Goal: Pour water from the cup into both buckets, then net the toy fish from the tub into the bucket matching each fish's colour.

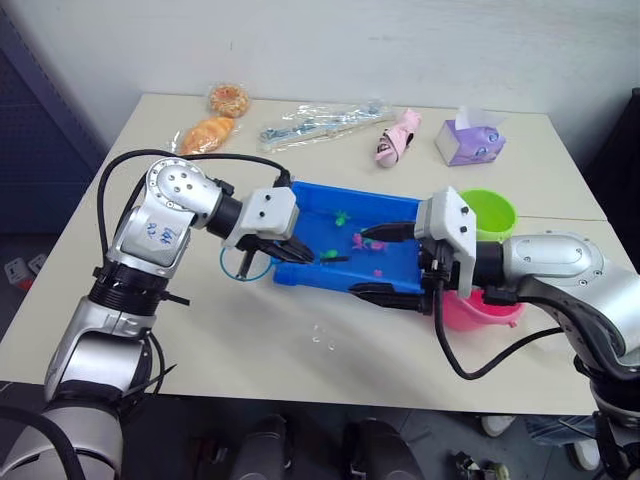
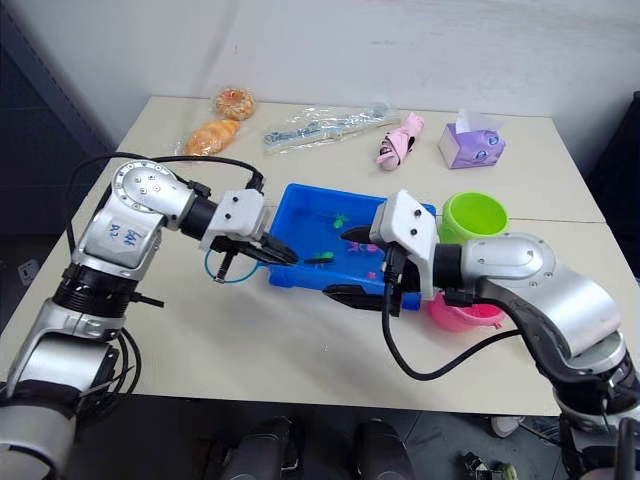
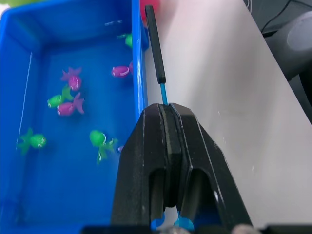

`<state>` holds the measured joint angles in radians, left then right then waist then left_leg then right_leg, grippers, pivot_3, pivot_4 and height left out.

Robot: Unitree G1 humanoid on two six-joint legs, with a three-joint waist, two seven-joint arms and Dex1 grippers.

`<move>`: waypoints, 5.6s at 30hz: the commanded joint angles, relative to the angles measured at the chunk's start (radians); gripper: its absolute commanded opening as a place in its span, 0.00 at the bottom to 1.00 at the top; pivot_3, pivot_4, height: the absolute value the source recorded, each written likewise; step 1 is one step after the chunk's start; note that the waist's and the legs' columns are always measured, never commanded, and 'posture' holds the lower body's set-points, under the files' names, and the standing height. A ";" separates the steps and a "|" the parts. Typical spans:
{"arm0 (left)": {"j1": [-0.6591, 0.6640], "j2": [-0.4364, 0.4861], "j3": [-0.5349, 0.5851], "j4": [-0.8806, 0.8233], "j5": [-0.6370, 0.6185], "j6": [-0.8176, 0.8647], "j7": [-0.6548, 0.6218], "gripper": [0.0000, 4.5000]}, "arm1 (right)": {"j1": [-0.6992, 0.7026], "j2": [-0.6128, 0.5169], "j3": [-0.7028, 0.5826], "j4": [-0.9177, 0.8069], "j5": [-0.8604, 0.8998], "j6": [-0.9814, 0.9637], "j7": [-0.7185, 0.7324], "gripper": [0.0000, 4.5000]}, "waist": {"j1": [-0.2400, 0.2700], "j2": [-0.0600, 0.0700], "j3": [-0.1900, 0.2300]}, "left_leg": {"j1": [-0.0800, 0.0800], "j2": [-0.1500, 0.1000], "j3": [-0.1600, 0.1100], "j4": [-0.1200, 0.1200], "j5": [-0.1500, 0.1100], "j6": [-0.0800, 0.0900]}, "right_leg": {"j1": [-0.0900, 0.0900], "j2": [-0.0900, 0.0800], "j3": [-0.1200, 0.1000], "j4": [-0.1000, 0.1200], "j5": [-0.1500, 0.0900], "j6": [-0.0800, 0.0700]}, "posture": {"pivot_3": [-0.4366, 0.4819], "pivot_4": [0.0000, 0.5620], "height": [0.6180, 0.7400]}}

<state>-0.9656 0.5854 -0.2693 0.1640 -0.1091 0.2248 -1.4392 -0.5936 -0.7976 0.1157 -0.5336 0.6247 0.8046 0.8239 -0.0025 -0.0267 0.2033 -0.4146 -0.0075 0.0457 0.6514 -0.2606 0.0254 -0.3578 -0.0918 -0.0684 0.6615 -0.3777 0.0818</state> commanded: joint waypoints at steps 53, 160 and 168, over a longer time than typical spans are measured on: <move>0.400 0.268 0.300 -0.363 -0.266 0.370 0.221 0.97 | 0.134 -0.354 -0.014 0.558 -0.796 -1.193 0.127 0.00 | -0.002 0.008 0.001 | -0.005 0.000 -0.006 0.007 0.001 0.000 | -0.001 0.000 -0.005 -0.001 0.000 0.000 | 0.48 0.27 0.99; 0.138 0.017 0.092 -0.005 -0.123 0.151 0.160 0.97 | 0.069 -0.305 -0.009 0.660 -1.006 -1.306 -0.001 0.00 | 0.003 0.013 0.001 | 0.006 0.001 0.004 0.001 0.001 -0.001 | 0.004 0.003 0.006 -0.001 0.000 0.003 | 0.48 0.27 0.99; 0.166 0.040 0.102 -0.051 -0.128 0.168 0.183 0.97 | 0.067 -0.303 0.000 0.689 -0.955 -1.355 0.013 0.00 | -0.003 0.013 0.001 | 0.006 0.001 0.004 0.002 0.001 -0.001 | 0.004 0.003 0.006 0.000 0.000 0.003 | 0.48 0.27 0.99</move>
<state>-0.8068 0.6100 -0.1865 0.1507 -0.2297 0.3937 -1.2606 -0.5265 -1.0904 0.1471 0.1718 -0.3630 -0.5443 0.8327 -0.0053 -0.0133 0.2044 -0.4084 -0.0064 0.0504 0.6538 -0.2597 0.0242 -0.3543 -0.0890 -0.0623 0.6612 -0.3778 0.0846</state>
